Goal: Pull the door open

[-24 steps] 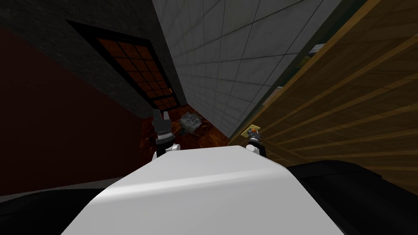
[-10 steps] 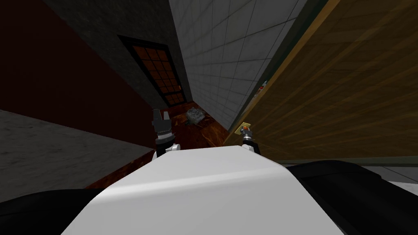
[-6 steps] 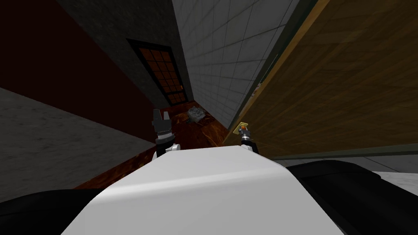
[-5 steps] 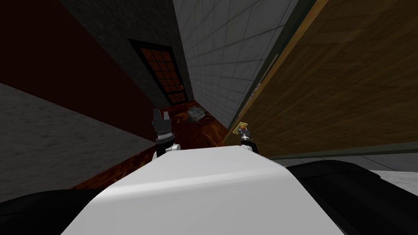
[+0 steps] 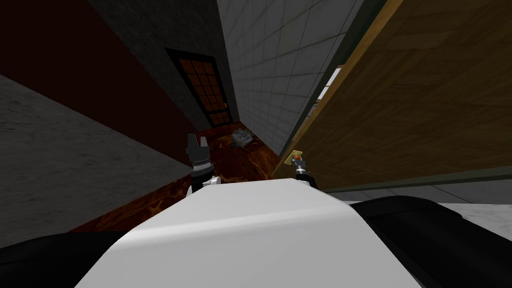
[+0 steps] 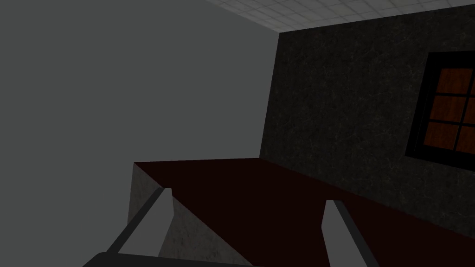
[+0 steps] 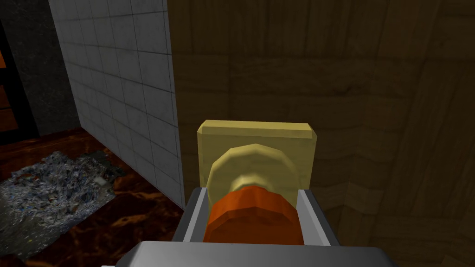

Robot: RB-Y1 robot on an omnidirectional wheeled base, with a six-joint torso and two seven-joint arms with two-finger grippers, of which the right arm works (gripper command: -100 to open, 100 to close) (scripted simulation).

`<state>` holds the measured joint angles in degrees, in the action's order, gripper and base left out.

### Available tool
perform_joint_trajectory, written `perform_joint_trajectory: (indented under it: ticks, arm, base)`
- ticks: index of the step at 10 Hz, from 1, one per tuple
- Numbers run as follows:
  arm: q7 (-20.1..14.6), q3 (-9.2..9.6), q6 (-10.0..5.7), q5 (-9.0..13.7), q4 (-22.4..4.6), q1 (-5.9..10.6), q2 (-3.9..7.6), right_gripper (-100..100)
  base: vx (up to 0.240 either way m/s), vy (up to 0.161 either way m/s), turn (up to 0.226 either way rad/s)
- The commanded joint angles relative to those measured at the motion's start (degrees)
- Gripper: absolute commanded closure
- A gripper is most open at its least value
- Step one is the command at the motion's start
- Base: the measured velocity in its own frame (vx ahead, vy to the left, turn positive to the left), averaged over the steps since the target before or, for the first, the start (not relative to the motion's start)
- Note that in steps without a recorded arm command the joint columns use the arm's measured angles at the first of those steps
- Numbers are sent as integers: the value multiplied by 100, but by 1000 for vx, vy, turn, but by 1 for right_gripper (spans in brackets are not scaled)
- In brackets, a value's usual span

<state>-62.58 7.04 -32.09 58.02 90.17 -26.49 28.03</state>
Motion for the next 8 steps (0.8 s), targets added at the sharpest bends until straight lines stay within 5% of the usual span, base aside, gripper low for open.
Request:
perform_joint_trajectory:
  ticks: [1,7,8]
  arm:
    - [-170,203,-208,-65,100,-205,199,100]
    - [-648,731,-719,-221,322,-660,765,100]
    - [-567,676,-637,-202,316,-604,698,100]
  base:
    - [-163,-25,66]
    - [-136,-12,42]
    - [-65,7,11]
